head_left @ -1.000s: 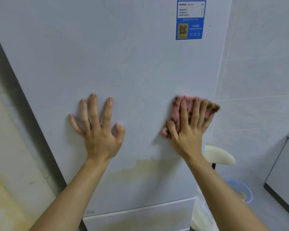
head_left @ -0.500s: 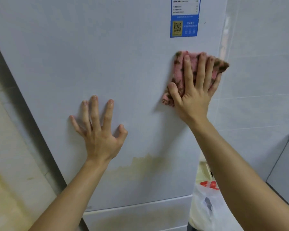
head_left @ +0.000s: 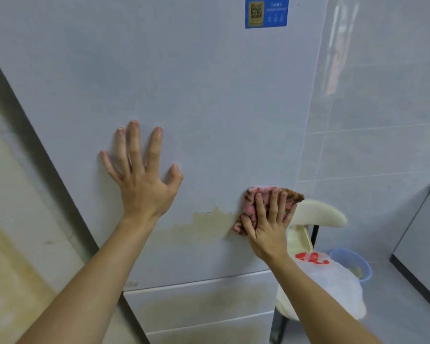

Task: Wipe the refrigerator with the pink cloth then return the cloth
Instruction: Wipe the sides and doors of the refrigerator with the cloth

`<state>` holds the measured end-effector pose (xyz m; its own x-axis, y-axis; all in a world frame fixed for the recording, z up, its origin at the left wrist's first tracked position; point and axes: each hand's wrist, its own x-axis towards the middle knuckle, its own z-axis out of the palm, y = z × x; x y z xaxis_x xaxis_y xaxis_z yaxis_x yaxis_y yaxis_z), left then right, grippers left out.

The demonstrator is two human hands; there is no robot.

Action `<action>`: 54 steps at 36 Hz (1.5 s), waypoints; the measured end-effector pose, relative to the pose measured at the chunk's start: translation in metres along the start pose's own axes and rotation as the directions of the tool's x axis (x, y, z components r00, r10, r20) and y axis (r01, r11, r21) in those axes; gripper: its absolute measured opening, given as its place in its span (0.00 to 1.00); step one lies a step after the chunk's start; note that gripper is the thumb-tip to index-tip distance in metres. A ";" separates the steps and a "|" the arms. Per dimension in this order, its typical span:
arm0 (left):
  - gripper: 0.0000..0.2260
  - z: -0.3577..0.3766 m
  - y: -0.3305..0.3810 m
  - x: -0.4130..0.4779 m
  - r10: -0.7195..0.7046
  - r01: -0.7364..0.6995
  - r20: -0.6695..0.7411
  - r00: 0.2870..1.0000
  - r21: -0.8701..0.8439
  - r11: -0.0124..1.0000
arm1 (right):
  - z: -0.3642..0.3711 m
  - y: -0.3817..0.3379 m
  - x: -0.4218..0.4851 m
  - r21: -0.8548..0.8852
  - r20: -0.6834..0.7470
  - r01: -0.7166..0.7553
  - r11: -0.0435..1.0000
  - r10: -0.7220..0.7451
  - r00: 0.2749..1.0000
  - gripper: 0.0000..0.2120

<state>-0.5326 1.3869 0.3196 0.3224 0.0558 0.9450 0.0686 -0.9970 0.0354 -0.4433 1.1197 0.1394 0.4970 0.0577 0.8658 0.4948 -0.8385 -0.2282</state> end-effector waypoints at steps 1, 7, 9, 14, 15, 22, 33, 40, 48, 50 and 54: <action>0.35 -0.001 0.000 0.000 -0.003 0.003 0.007 1.000 -0.002 1.000 | 0.000 0.001 -0.001 -0.011 0.013 -0.003 1.000 0.004 1.000 0.34; 0.36 -0.004 0.005 0.000 -0.029 0.029 0.033 0.999 -0.008 1.000 | -0.019 -0.020 0.045 0.081 -0.013 -0.088 0.993 0.090 0.996 0.35; 0.36 -0.005 0.006 -0.001 -0.035 0.035 0.043 0.998 -0.010 0.999 | -0.031 -0.030 0.083 0.084 -0.062 -0.114 0.990 0.119 0.991 0.34; 0.36 -0.005 0.005 -0.003 -0.038 0.039 0.048 0.998 -0.006 0.999 | -0.063 -0.046 0.160 0.106 -0.154 -0.117 0.987 0.132 0.979 0.32; 0.36 -0.005 0.005 -0.003 -0.039 0.039 0.047 0.998 -0.005 0.999 | -0.067 -0.047 0.165 0.117 -0.155 -0.119 0.986 0.136 0.979 0.31; 0.35 -0.003 0.005 -0.003 -0.033 0.033 0.032 0.999 0.002 0.999 | -0.045 -0.017 0.121 0.091 -0.199 -0.055 0.994 0.072 0.977 0.29; 0.35 0.005 0.006 -0.003 -0.033 0.033 -0.010 0.999 0.001 0.999 | -0.016 0.003 0.039 0.079 -0.042 -0.046 0.996 0.050 0.998 0.31; 0.35 0.006 0.009 -0.001 -0.032 0.032 -0.021 0.999 -0.010 0.999 | -0.062 -0.041 0.143 0.035 -0.082 0.019 0.999 -0.016 0.996 0.30; 0.35 0.004 0.006 -0.002 -0.025 0.024 -0.016 1.000 -0.024 0.999 | -0.068 -0.059 0.170 -0.009 -0.184 0.040 0.999 -0.041 0.982 0.28; 0.34 0.000 0.006 -0.003 -0.030 0.030 0.011 1.000 -0.049 0.998 | -0.061 -0.056 0.154 -0.016 -0.161 0.054 0.998 -0.055 0.985 0.28; 0.29 -0.004 0.000 -0.006 -0.012 0.016 0.032 0.999 -0.114 0.993 | -0.038 -0.077 0.115 0.023 -0.131 -0.049 0.999 0.051 0.990 0.30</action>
<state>-0.5381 1.3864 0.3155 0.3517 0.0699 0.9335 -0.0343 -0.9956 0.0875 -0.4510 1.1705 0.2730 0.4244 -0.0566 0.9037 0.4861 -0.8278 -0.2801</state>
